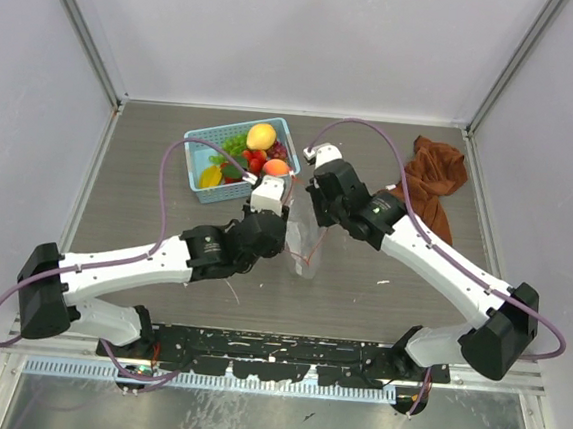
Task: Place the food in the zip-top bag and seal the zipper
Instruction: Open the zipper of the food storage bag at the center of the board.
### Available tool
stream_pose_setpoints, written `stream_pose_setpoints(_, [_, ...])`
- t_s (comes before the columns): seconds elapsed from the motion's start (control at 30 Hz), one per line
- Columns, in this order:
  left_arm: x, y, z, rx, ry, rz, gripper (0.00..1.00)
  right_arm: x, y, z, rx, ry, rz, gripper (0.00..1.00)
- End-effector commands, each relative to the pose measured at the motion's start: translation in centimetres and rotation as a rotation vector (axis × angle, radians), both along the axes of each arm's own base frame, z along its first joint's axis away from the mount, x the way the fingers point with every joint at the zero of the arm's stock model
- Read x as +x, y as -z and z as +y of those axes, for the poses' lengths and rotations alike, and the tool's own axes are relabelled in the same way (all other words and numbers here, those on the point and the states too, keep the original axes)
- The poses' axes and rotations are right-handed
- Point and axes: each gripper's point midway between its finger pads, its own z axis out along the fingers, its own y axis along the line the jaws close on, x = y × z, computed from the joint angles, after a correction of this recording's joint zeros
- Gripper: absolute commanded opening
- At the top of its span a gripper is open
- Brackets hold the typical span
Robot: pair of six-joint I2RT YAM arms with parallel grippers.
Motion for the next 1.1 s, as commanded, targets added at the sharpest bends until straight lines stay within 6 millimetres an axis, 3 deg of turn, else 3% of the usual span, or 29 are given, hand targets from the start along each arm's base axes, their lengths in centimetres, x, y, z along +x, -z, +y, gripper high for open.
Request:
stream_pose_setpoints(0.0, [0.7, -4.2, -0.5, -0.150, 0.008, -0.058, 0.44, 0.5, -3.0, 2.7, 0.090, -0.028, -0.066, 0.00])
stream_pose_setpoints(0.2, [2.2, -4.9, -0.3, -0.177, -0.006, -0.054, 0.59, 0.0, -3.3, 4.2, 0.094, -0.041, -0.078, 0.00])
stream_pose_setpoints(0.23, [2.6, -3.9, -0.7, -0.155, -0.010, -0.040, 0.61, -0.1, -3.3, 4.3, 0.095, -0.043, -0.081, 0.00])
stream_pose_setpoints(0.5, [4.3, -3.1, 0.1, -0.117, -0.076, -0.032, 0.62, -0.5, -3.5, 4.8, 0.096, -0.053, -0.091, 0.00])
stream_pose_setpoints(0.6, [4.5, -2.5, 0.9, -0.100, -0.093, -0.020, 0.56, -0.4, -3.5, 3.8, 0.068, -0.024, -0.108, 0.00])
stream_pose_setpoints(0.77, [4.1, -1.4, 2.7, -0.078, -0.119, -0.003, 0.36, 0.2, -3.8, 1.0, -0.020, 0.066, -0.160, 0.00])
stream_pose_setpoints(0.93, [3.7, 0.0, 4.1, -0.046, -0.136, 0.022, 0.24, 0.6, -4.2, -0.8, -0.079, 0.128, -0.207, 0.00])
stream_pose_setpoints(1.07, [3.4, -0.7, 4.9, -0.057, -0.138, 0.014, 0.11, 1.0, -4.1, -1.8, -0.124, 0.167, -0.224, 0.00])
